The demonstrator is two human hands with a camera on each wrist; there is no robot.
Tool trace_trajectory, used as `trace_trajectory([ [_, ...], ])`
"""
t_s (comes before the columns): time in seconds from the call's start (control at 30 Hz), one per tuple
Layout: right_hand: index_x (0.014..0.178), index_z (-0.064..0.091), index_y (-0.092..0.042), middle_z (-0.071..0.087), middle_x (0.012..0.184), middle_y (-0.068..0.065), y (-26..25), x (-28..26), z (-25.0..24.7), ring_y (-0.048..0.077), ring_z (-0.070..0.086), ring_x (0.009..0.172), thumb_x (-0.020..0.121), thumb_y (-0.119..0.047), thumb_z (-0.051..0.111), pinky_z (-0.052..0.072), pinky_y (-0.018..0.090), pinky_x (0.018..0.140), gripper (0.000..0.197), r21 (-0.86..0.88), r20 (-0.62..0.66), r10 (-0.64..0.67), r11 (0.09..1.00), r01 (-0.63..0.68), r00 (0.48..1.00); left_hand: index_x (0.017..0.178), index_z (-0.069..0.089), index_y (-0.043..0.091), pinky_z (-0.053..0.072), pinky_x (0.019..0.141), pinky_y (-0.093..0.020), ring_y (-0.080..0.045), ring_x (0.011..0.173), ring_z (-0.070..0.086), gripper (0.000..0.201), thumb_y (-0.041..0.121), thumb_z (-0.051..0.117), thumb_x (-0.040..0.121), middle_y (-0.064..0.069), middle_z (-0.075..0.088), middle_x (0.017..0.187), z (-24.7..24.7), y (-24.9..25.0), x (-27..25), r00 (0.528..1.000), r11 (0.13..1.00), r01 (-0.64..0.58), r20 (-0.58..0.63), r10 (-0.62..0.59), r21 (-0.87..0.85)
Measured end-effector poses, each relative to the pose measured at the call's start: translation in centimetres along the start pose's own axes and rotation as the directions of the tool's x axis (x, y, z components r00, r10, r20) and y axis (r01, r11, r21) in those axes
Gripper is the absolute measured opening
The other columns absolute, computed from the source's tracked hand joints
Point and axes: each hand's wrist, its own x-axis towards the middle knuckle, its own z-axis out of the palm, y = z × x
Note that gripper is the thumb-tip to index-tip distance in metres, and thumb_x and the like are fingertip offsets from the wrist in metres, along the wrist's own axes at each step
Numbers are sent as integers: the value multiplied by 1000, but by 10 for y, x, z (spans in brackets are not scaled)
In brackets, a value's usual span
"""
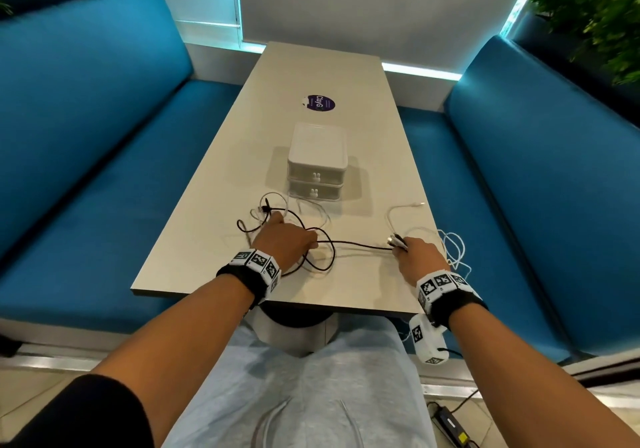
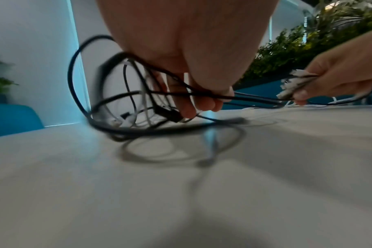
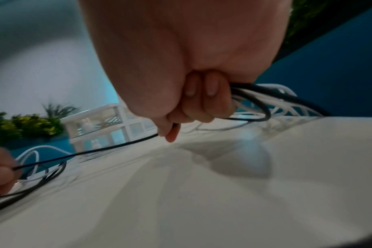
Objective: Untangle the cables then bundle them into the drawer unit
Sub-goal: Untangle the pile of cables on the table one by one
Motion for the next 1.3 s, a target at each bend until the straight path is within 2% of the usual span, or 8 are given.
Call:
trace_trajectory([
  [0.17, 110, 57, -11, 66, 99, 16, -21, -7, 8, 38, 61, 91, 101, -34, 40, 49, 40, 74, 30, 64, -103, -17, 998, 24, 995, 106, 58, 26, 23, 99, -39, -24, 88, 66, 18, 26, 40, 103, 1, 72, 92, 4, 16, 4, 999, 999, -38, 26, 37, 26],
  [0.37, 105, 64, -14, 70, 92, 14, -51, -20, 10, 34, 62, 87, 100, -28, 46, 48, 36, 73, 24, 301, -172, -223, 915, 267, 959, 97, 57, 26, 24, 90, -37, -25, 79, 66, 16, 27, 42, 103, 0, 72, 89, 0, 25, 9, 997, 997, -71, -23, 71, -14],
  [0.6, 114, 64, -15, 71, 102, 10, -62, -24, 19, 30, 63, 95, 98, -25, 51, 44, 31, 74, 23, 313, 4, -385, 877, 364, 923, 103, 56, 30, 29, 90, -40, -25, 83, 67, 21, 38, 36, 105, 1, 73, 88, -11, 37, 14, 993, 991, -113, -38, 111, -68],
  [0.73, 110, 65, -17, 71, 98, 8, -62, -21, 14, 28, 63, 91, 97, -27, 56, 43, 31, 73, 19, 305, -2, -430, 860, 410, 903, 104, 56, 28, 28, 90, -39, -24, 81, 65, 23, 39, 35, 105, 1, 73, 91, -12, 34, 12, 993, 990, -112, -33, 109, -83],
  [0.87, 107, 65, -18, 71, 93, 12, -56, -11, 8, 32, 63, 87, 96, -34, 55, 48, 36, 71, 22, 206, -25, -393, 898, 390, 919, 105, 59, 26, 28, 94, -38, -23, 89, 65, 27, 38, 34, 106, 3, 72, 98, -12, 19, 12, 998, 994, -55, 27, 58, -95],
  [1.03, 104, 64, -18, 69, 94, 12, -20, 2, -8, 34, 62, 85, 97, -35, 52, 48, 36, 69, 22, 90, -37, -217, 971, 220, 975, 103, 57, 30, 29, 92, -36, -20, 91, 64, 20, 28, 37, 105, 6, 70, 93, -9, -8, 6, 998, 997, 5, 60, -1, -76],
  [1.2, 94, 60, -17, 67, 95, 11, -3, 5, -4, 32, 61, 85, 97, -33, 47, 49, 36, 70, 20, 14, -31, -81, 997, 81, 996, 111, 60, 29, 29, 98, -38, -23, 91, 64, 28, 30, 33, 106, 2, 72, 94, -11, -1, 7, 996, 1000, -2, 84, 2, -2],
  [1.3, 104, 56, -15, 66, 97, 15, -15, -2, 4, 36, 62, 87, 99, -33, 41, 51, 39, 73, 24, 38, -133, -42, 998, 48, 990, 114, 57, 28, 26, 100, -39, -24, 91, 64, 24, 22, 37, 102, 1, 71, 95, -16, 11, 9, 993, 998, -45, 113, 41, 37],
])
